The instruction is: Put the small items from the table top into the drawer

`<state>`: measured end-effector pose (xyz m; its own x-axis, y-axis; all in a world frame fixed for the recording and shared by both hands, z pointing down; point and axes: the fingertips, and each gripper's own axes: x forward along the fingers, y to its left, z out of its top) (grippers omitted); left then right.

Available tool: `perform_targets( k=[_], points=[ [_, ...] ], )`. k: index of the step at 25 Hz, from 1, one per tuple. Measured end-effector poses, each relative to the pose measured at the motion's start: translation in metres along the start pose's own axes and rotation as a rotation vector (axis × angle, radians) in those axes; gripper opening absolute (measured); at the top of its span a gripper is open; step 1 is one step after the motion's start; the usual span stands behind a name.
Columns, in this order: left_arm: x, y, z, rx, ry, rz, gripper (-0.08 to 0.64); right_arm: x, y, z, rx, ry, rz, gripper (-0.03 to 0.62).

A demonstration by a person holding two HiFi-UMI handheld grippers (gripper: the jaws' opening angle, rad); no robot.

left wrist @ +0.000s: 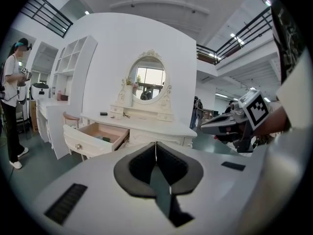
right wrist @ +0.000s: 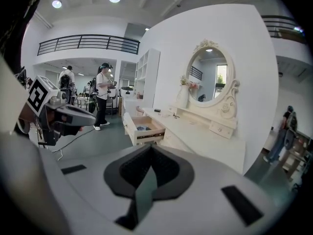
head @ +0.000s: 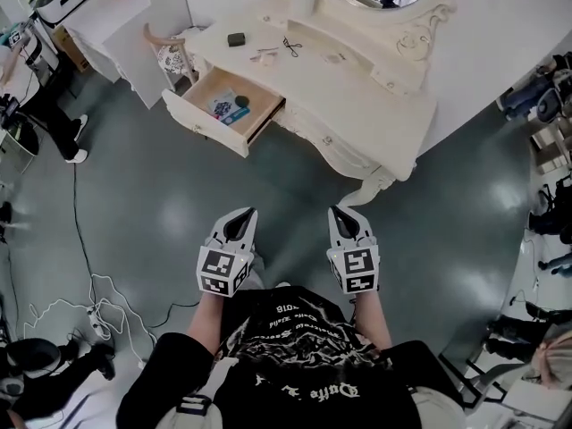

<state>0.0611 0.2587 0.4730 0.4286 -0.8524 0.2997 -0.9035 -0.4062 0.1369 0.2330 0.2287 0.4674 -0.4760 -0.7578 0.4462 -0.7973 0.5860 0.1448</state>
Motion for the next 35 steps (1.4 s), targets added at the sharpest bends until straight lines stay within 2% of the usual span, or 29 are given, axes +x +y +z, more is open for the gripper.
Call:
perform_targets(
  k=[5, 23, 29, 35],
  points=[
    [0.023, 0.030, 0.007, -0.005, 0.007, -0.018, 0.017, 0.029, -0.007, 0.010, 0.018, 0.021, -0.021, 0.011],
    [0.103, 0.115, 0.051, 0.057, 0.026, -0.211, 0.017, 0.114, -0.012, 0.049, 0.116, 0.052, -0.158, 0.011],
    [0.114, 0.144, 0.061, 0.092, 0.030, -0.228, 0.017, 0.141, -0.009, 0.059, 0.153, 0.037, -0.176, 0.011],
    [0.118, 0.166, 0.065, 0.085, 0.030, -0.215, 0.017, 0.161, -0.004, 0.069, 0.160, 0.025, -0.170, 0.011]
  ],
)
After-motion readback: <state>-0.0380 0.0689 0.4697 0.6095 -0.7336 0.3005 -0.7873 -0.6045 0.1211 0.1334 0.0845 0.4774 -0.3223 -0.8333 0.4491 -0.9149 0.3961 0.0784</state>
